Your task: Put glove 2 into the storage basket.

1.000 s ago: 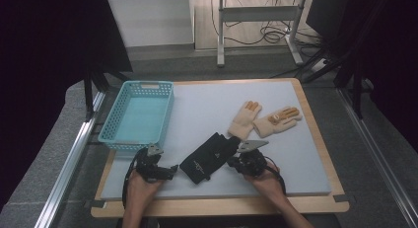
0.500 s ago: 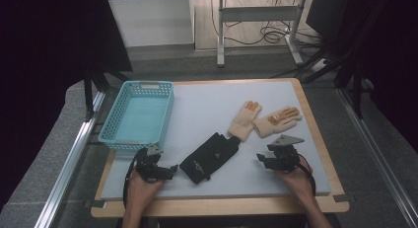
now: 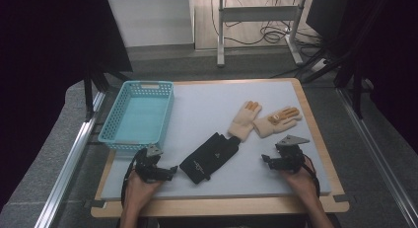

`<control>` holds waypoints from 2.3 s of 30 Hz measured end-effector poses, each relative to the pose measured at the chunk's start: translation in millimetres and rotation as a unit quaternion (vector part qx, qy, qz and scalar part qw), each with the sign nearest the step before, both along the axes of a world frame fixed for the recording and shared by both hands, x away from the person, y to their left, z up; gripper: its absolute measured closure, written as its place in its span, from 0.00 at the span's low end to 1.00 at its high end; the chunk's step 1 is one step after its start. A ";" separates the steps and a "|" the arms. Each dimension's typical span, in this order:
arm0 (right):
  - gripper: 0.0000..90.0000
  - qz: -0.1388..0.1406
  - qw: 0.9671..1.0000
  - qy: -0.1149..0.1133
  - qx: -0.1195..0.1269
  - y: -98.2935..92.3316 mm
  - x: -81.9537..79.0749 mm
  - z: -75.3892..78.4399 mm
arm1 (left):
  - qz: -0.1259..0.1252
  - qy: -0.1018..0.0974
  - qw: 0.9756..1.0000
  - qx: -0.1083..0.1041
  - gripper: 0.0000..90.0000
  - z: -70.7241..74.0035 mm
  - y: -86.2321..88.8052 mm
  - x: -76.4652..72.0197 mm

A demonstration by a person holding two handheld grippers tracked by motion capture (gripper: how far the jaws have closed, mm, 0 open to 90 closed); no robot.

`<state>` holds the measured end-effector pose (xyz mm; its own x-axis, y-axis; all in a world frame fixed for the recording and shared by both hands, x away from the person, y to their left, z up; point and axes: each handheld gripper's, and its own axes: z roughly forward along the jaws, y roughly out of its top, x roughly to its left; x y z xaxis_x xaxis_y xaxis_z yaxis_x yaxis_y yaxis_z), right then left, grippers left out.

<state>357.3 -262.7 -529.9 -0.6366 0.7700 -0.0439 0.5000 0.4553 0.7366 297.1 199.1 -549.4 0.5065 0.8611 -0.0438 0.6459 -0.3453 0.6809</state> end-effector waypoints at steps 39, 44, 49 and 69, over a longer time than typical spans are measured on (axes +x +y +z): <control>0.28 -0.003 1.000 -0.003 -0.002 0.3 -0.3 -0.5 | -0.166 0.060 0.983 0.054 0.00 21.7 -136.1 48.7; 0.28 -0.003 1.000 -0.003 -0.002 0.3 -0.4 -0.5 | -0.170 0.057 0.981 0.080 0.00 21.1 -141.4 47.9; 0.28 -0.003 1.000 -0.003 -0.002 0.3 -0.4 -0.5 | -0.171 0.066 0.979 0.083 0.10 26.3 -136.8 53.4; 0.28 -0.003 1.000 -0.003 -0.001 0.4 -0.4 -0.7 | -0.119 0.058 0.991 0.018 0.71 65.9 -90.4 51.8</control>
